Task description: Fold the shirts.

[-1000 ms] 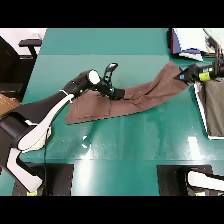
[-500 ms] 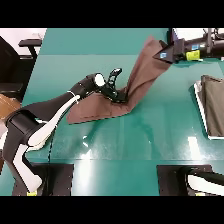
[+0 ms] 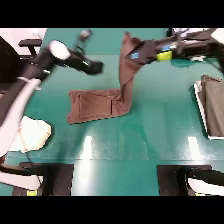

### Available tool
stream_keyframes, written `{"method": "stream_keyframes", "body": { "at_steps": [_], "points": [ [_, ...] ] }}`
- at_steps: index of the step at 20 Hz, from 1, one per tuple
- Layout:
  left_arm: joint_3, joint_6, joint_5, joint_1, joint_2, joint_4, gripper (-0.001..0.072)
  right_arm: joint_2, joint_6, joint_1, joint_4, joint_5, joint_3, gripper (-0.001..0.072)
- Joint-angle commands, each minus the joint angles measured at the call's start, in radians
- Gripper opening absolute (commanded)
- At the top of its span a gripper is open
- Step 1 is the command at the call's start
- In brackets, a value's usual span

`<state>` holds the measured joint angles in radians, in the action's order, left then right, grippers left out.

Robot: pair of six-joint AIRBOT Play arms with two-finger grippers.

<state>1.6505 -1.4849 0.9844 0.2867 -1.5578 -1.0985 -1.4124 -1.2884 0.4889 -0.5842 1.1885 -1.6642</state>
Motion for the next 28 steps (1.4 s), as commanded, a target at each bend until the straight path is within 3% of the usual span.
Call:
{"method": "stream_keyframes", "body": {
  "at_steps": [1, 3, 4, 5, 6, 10, 16, 17, 19, 24, 28],
  "points": [
    [0.003, 0.000, 0.022, -0.165, 0.201, -0.084, 0.0021, -0.117, 0.070, 0.178, 0.058, -0.154, -0.003, 0.0017],
    [0.003, 0.000, 0.023, -0.232, 0.285, -0.098, 0.0021, -0.254, 0.078, 0.285, 0.060, -0.202, -0.077, 0.0033],
    [0.003, 0.000, 0.027, -0.255, 0.316, -0.101, 0.0021, -0.315, 0.078, 0.321, 0.059, -0.194, -0.128, 0.0153],
    [0.003, 0.000, 0.035, -0.272, 0.339, -0.101, 0.0021, -0.369, 0.079, 0.350, 0.054, -0.188, -0.177, 0.0332],
    [0.003, 0.000, 0.050, -0.285, 0.355, -0.103, 0.0020, -0.412, 0.079, 0.367, 0.024, -0.167, -0.224, 0.0410],
    [0.003, 0.001, 0.127, -0.290, 0.358, -0.110, 0.0021, -0.420, 0.016, 0.315, -0.217, -0.012, -0.246, 0.0408],
    [0.003, 0.000, 0.144, -0.286, 0.356, -0.098, 0.0021, -0.208, -0.071, 0.023, -0.391, 0.011, 0.171, 0.0409],
    [0.003, 0.000, 0.145, -0.286, 0.354, -0.095, 0.0021, -0.182, -0.079, -0.031, -0.377, -0.007, 0.248, 0.0412],
    [0.000, 0.000, 0.143, -0.286, 0.352, -0.094, 0.0021, -0.162, -0.086, -0.122, -0.296, -0.056, 0.378, 0.0619],
    [0.000, 0.001, 0.134, -0.286, 0.340, -0.094, 0.0021, -0.258, -0.051, -0.150, -0.078, -0.097, 0.446, 0.0613],
    [0.000, 0.001, 0.135, -0.286, 0.327, -0.090, 0.0021, -0.382, -0.035, -0.040, -0.032, -0.097, 0.328, 0.0558]
  ]
}}
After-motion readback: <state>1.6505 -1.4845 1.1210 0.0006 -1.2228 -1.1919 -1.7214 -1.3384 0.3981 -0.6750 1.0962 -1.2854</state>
